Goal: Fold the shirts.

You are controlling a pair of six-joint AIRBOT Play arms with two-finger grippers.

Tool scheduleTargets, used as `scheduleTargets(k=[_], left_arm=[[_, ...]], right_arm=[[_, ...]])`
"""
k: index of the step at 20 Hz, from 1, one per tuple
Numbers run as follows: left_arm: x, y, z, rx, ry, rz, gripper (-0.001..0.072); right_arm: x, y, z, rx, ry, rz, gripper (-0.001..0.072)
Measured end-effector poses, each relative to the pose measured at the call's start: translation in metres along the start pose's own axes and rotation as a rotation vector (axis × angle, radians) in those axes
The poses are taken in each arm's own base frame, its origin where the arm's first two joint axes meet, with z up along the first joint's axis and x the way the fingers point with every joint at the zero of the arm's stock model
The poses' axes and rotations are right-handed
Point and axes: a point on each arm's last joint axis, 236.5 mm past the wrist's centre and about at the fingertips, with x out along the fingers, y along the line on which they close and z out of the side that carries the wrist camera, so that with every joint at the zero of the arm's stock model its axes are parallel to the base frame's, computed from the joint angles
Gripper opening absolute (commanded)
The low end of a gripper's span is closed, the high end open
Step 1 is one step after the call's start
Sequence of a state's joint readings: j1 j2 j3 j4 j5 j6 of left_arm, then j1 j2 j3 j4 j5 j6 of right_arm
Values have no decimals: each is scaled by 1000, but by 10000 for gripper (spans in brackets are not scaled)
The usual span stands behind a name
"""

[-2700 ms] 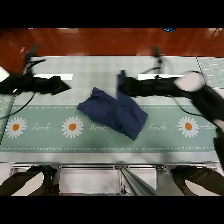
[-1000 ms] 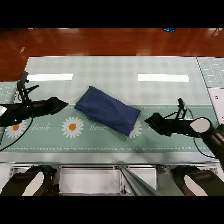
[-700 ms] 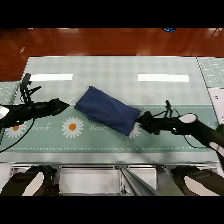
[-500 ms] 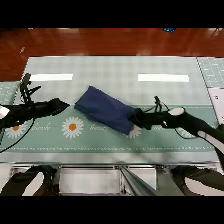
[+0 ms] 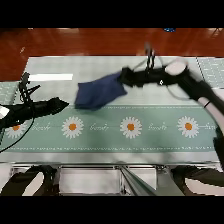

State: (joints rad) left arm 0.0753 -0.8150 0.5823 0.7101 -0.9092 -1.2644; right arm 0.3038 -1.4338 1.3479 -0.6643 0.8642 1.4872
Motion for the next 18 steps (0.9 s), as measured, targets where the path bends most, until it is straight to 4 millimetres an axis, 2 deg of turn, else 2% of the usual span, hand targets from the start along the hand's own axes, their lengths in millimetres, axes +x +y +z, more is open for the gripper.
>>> scheduleTargets(k=[2, 4, 7, 10, 12, 14, 16, 18], left_arm=[[0, 0, 1, 0, -3, 1, 18], [0, 0, 1, -1, -6, 2, 19], [0, 1, 2, -3, -7, 3, 19], [0, 1, 2, -3, -8, 3, 19], [0, 1, 2, -3, -8, 3, 19], [0, 1, 2, -4, -8, 3, 19], [0, 1, 2, -4, -8, 3, 19], [0, 1, 3, -4, -12, 4, 19]], right_arm=[[-31, 12, 37, -56, -54, -34, 19], [-67, 16, 66, -85, -98, -76, 19], [-129, 6, 99, -85, -166, -154, 18], [-202, -17, 121, -34, -262, -243, 19], [-251, -38, 125, 19, -316, -306, 19], [-295, -59, 119, 83, -350, -373, 19], [-333, -77, 104, 157, -368, -444, 18], [-362, -98, 79, 250, -365, -526, 17]])
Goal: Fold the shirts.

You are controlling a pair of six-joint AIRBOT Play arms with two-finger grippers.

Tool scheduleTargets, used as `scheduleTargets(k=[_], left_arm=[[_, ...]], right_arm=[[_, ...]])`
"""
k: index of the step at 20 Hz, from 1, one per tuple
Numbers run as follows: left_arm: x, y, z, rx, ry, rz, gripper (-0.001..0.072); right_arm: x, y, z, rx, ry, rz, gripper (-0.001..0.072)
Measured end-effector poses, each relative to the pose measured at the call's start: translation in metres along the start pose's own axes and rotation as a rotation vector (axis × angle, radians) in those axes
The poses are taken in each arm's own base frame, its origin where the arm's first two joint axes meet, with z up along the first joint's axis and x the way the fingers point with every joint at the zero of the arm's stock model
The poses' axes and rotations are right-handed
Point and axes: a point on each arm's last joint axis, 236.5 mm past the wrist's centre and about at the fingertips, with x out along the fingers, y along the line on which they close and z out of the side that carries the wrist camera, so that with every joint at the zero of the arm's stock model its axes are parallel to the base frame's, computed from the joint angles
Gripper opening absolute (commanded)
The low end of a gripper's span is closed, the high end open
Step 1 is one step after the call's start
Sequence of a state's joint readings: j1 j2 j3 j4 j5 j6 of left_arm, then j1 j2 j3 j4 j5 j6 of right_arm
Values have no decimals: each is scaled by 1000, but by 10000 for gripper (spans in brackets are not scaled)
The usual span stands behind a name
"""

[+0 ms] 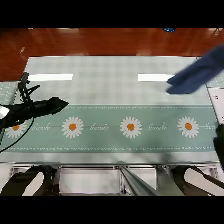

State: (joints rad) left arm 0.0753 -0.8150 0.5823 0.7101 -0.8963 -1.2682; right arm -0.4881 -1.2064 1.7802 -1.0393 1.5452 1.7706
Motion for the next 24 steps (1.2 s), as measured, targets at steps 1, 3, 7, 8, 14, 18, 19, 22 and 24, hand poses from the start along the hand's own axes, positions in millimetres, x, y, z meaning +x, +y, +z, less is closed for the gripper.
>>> scheduleTargets(k=[1, 3, 7, 8, 14, 18, 19, 22, 24], left_arm=[[0, 0, 1, 0, -6, 1, 19], [0, 0, 5, -2, -21, 2, 19], [-1, 1, 10, -3, -41, 6, 19], [-1, 1, 11, -3, -46, 7, 19], [-1, 2, 13, -3, -53, 9, 19], [-2, 1, 23, 16, -81, 15, 18], [-4, 0, 32, 30, -102, 16, 18], [-18, -19, 82, 84, -184, 4, 18], [-29, -48, 122, 149, -221, -30, 17]], right_arm=[[-8, -20, -10, 42, 18, -51, 18], [-21, -60, -34, 131, 58, -159, 17], [-55, -145, -96, 337, 112, -409, 19], [-68, -169, -110, 391, 100, -490, 19], [-136, -270, -208, 615, 137, -919, 412], [-138, -280, -243, 683, 216, -961, 162], [-137, -281, -239, 676, 198, -952, 21], [-107, -268, -187, 588, 48, -763, 19], [-73, -224, -117, 450, -103, -509, 19]])
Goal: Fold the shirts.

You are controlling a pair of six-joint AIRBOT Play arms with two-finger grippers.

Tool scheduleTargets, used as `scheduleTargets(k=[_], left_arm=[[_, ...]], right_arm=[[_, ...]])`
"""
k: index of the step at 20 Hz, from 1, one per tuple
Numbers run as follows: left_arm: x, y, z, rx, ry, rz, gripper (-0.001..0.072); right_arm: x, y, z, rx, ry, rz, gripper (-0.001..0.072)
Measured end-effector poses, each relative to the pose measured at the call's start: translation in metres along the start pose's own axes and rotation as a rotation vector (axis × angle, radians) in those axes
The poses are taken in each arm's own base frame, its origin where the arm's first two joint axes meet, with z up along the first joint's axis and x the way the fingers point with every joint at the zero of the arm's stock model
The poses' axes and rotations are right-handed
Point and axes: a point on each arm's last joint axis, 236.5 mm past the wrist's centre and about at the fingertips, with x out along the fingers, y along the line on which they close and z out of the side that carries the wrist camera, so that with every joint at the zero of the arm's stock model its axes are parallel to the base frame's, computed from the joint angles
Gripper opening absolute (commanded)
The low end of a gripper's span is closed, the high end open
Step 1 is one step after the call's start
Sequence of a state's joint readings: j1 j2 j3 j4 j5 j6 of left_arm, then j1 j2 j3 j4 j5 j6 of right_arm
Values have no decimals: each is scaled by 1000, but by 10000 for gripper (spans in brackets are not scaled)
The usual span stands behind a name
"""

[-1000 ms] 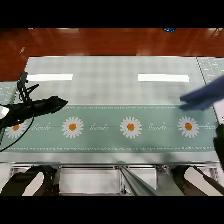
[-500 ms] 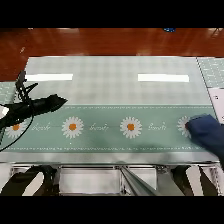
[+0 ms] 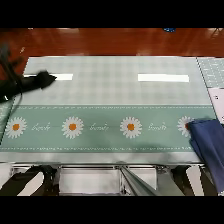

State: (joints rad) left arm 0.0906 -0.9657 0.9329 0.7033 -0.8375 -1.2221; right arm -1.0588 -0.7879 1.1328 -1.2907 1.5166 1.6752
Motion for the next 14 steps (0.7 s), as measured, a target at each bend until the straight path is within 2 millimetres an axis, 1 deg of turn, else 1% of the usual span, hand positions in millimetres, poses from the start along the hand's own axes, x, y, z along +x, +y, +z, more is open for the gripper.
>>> scheduleTargets(k=[1, 2, 3, 4, 5, 6, 7, 8, 9, 10, 11, 12, 13, 14], left_arm=[[0, -17, 23, 36, -19, -29, 17], [2, -34, 40, 75, -22, -59, 17], [7, -54, 57, 116, -27, -90, 17], [13, -72, 65, 151, -11, -114, 17], [22, -84, 64, 184, 23, -122, 17], [34, -92, 59, 213, 60, -113, 18], [45, -92, 48, 239, 112, -87, 18], [59, -82, 31, 259, 180, -34, 19], [69, -67, 15, 264, 244, 27, 18], [77, -52, 2, 257, 291, 84, 19], [82, -40, -10, 249, 335, 129, 19], [86, -30, -20, 244, 376, 165, 19], [88, -24, -26, 241, 396, 187, 19], [90, -19, -30, 245, 410, 206, 19]], right_arm=[[-2, 46, 14, -64, -47, 140, 19], [-8, 99, 20, -148, -75, 284, 19], [-13, 148, 16, -235, -81, 401, 19], [-17, 197, 3, -337, -76, 504, 19], [-14, 237, -18, -434, -50, 571, 19], [-6, 271, -48, -542, -11, 606, 19], [9, 295, -76, -639, 25, 605, 19], [33, 307, -109, -734, 83, 555, 19], [58, 311, -134, -815, 127, 484, 19], [83, 308, -157, -896, 170, 397, 19], [103, 302, -174, -956, 208, 323, 19], [119, 297, -188, -1004, 235, 263, 20], [129, 292, -197, -1039, 250, 216, 20], [135, 290, -201, -1061, 251, 188, 20]])
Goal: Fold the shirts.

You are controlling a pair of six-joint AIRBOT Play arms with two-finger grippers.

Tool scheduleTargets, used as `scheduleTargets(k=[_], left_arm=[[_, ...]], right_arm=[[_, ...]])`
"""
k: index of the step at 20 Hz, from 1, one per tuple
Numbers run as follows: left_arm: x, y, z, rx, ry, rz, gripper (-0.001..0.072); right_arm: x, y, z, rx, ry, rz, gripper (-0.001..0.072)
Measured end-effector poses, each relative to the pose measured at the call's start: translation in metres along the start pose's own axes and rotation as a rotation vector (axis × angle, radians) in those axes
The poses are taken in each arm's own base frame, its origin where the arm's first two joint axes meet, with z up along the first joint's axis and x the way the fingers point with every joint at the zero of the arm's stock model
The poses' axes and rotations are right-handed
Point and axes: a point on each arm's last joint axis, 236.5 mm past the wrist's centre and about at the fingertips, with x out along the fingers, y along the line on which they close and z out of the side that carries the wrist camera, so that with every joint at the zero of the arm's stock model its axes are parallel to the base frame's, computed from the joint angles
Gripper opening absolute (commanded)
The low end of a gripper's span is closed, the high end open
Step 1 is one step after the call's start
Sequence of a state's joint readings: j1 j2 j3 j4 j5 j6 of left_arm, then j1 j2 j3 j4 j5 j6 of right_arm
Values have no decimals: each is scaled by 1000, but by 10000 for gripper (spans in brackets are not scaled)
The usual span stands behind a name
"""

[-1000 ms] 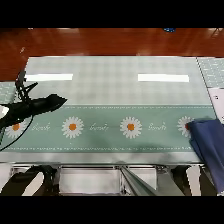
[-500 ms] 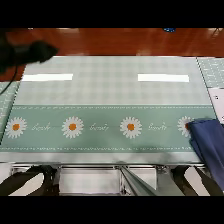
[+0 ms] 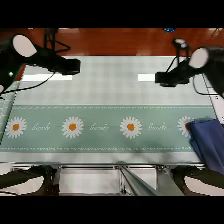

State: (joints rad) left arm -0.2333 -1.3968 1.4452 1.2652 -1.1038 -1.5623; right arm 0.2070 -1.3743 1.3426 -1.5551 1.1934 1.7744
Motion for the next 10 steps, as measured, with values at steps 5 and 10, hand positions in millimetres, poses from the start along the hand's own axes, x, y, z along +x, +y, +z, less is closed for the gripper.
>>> scheduleTargets(k=[5, 10], left_arm=[[8, 10, -12, 17, 50, 45, 19], [10, 13, -15, 23, 65, 58, 19]], right_arm=[[-2, 2, 1, -35, -17, -51, 20], [-8, 2, 3, -40, -36, -61, 20]])
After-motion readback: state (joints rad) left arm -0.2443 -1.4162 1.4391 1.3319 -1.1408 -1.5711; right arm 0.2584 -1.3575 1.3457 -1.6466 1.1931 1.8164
